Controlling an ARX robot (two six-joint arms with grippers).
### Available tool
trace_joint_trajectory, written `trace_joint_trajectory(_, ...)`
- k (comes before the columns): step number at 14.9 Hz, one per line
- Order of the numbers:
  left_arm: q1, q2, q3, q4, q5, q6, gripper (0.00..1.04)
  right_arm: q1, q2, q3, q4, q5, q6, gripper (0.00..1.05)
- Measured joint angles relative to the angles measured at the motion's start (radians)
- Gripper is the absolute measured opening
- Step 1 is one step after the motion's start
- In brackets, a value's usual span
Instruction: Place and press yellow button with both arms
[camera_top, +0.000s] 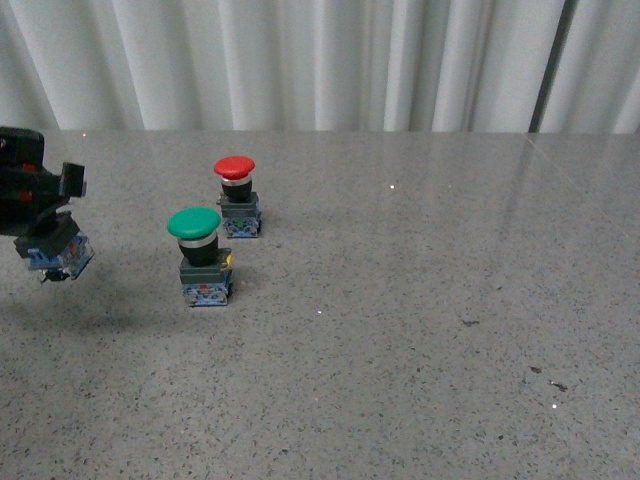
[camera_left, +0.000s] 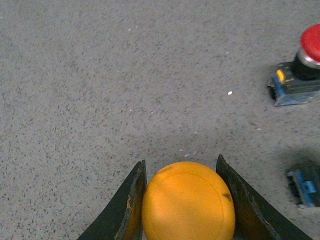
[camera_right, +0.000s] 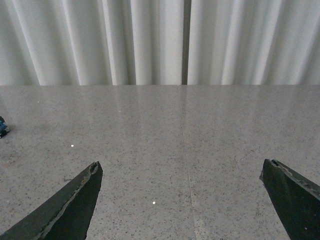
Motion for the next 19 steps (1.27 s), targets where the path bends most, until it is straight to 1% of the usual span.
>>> trace_joint_trajectory(1, -0.045, -0.023, 0.048, -0.029, -0.002, -0.005, 0.34, 0.000, 0.000, 0.000, 0.000, 0.000, 0.000, 0.98)
trace_joint_trajectory(2, -0.109, -0.029, 0.124, -0.032, -0.014, -0.026, 0.34, 0.000, 0.000, 0.000, 0.000, 0.000, 0.000, 0.98)
trace_joint_trajectory(3, -0.217, -0.012, 0.240, -0.047, -0.031, -0.062, 0.34, 0.000, 0.000, 0.000, 0.000, 0.000, 0.000, 0.98)
trace_joint_trajectory(4, -0.301, 0.042, 0.324, -0.056, -0.065, -0.089, 0.34, 0.000, 0.000, 0.000, 0.000, 0.000, 0.000, 0.98)
trace_joint_trajectory(5, -0.362, 0.109, 0.382, -0.070, -0.090, -0.114, 0.34, 0.000, 0.000, 0.000, 0.000, 0.000, 0.000, 0.98)
trace_joint_trajectory(6, -0.399, 0.169, 0.409, -0.082, -0.109, -0.142, 0.34, 0.000, 0.000, 0.000, 0.000, 0.000, 0.000, 0.98)
trace_joint_trajectory(7, -0.423, 0.230, 0.417, -0.092, -0.124, -0.180, 0.34, 0.000, 0.000, 0.000, 0.000, 0.000, 0.000, 0.98)
trace_joint_trajectory(11, -0.447, 0.341, 0.437, -0.105, -0.156, -0.289, 0.34, 0.000, 0.000, 0.000, 0.000, 0.000, 0.000, 0.98)
trace_joint_trajectory(12, -0.463, 0.378, 0.469, -0.105, -0.182, -0.321, 0.34, 0.000, 0.000, 0.000, 0.000, 0.000, 0.000, 0.98)
trace_joint_trajectory(13, -0.485, 0.410, 0.491, -0.103, -0.184, -0.337, 0.34, 0.000, 0.000, 0.000, 0.000, 0.000, 0.000, 0.98)
trace_joint_trajectory(17, -0.584, 0.489, 0.509, -0.113, -0.232, -0.348, 0.34, 0.000, 0.000, 0.000, 0.000, 0.000, 0.000, 0.98)
trace_joint_trajectory(19, -0.594, 0.489, 0.510, -0.109, -0.271, -0.349, 0.34, 0.000, 0.000, 0.000, 0.000, 0.000, 0.000, 0.98)
